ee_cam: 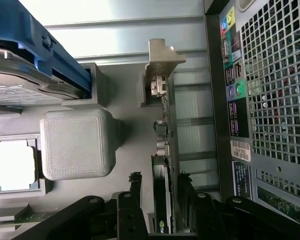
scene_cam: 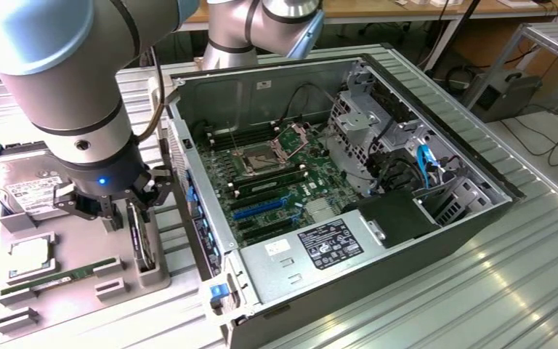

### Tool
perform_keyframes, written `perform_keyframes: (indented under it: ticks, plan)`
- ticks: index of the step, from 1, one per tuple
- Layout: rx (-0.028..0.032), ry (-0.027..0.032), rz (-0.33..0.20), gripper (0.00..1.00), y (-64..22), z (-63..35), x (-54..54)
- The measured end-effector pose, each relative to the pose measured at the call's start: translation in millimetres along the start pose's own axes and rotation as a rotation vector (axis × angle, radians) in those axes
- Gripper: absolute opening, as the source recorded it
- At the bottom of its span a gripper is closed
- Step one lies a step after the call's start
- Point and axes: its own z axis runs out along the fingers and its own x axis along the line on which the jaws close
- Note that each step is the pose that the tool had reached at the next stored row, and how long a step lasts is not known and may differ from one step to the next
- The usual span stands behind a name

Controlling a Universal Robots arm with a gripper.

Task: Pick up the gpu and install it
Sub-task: 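Pick up the gpu and move the gpu toward the slot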

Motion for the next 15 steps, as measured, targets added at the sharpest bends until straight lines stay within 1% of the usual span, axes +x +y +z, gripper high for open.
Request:
perform_keyframes:
  ticks: [8,15]
  plan:
    - [0.0007,-0.0004,0.000,0.42,-0.7,2.7,0.1]
    - [0.0009,-0.0003,0.000,0.42,-3.6,3.2,0.0]
